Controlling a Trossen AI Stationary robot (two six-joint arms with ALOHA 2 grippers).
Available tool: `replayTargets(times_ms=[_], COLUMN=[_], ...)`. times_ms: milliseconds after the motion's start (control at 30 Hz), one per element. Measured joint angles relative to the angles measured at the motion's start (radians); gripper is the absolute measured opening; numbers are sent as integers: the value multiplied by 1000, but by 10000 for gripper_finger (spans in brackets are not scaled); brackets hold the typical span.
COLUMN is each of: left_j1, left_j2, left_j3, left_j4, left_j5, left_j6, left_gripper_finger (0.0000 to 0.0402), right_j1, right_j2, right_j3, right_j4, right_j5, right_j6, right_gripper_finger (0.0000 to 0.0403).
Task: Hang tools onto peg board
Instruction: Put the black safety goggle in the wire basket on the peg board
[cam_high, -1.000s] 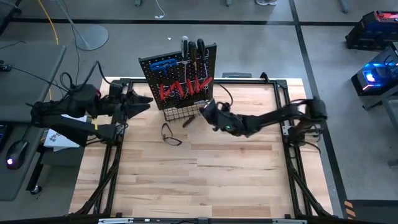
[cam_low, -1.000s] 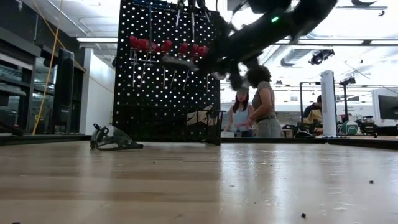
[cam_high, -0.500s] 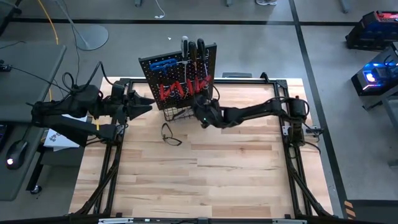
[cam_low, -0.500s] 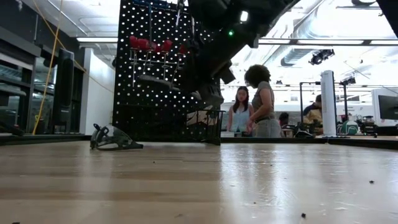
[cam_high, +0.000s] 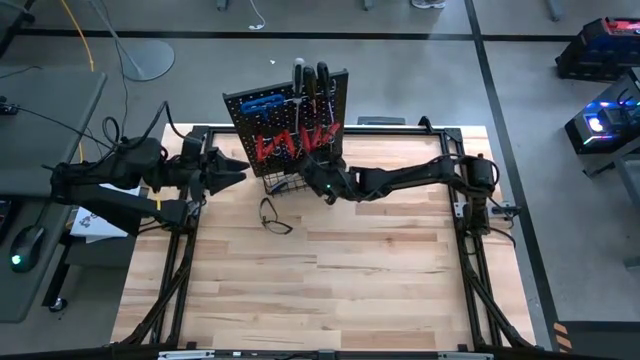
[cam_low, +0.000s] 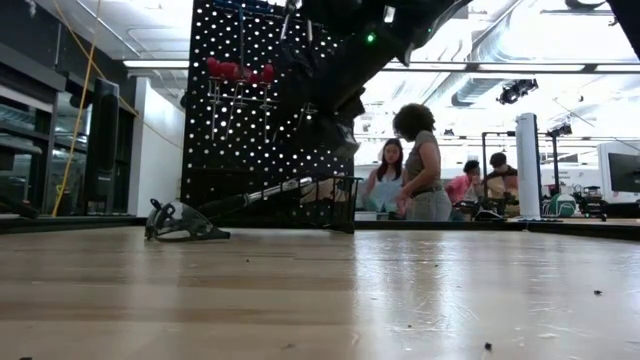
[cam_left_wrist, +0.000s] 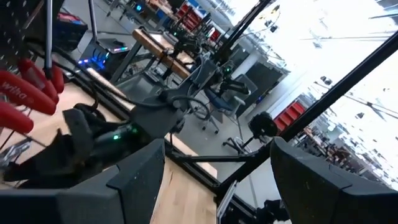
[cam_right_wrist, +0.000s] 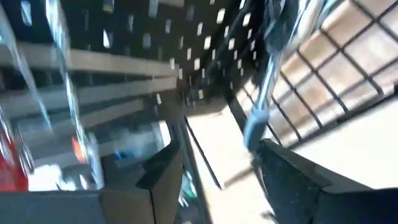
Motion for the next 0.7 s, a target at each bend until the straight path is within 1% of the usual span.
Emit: replayTargets(times_ms=[200,333,467,533,600,700], left_j1=[0,0,-7,-23,-46,-80], left_j2=[0,0,26,71,142,285], left_j3=[0,0,0,0,0,-1], left_j4=[-91,-186,-333,-428,-518,-567], left_j5=[60,134,160,176,182,183], left_j6=[-5,-5,31,82,159,330], left_gripper_finger=[268,268,268,268,268,268], right_j1=[42,72,100,113,129,157], right_j2=[-42,-83,-151,-195,-246,-332], right_j3=[0,0,0,0,0,0], right_j4=[-51,-150,-295,-383,-465,-589], right_j5=[-90,-126,-134,-133,-123,-68], right_j6=[-220,-407,-559,-627,-691,-761], right_gripper_finger=[199,199,199,199,199,200])
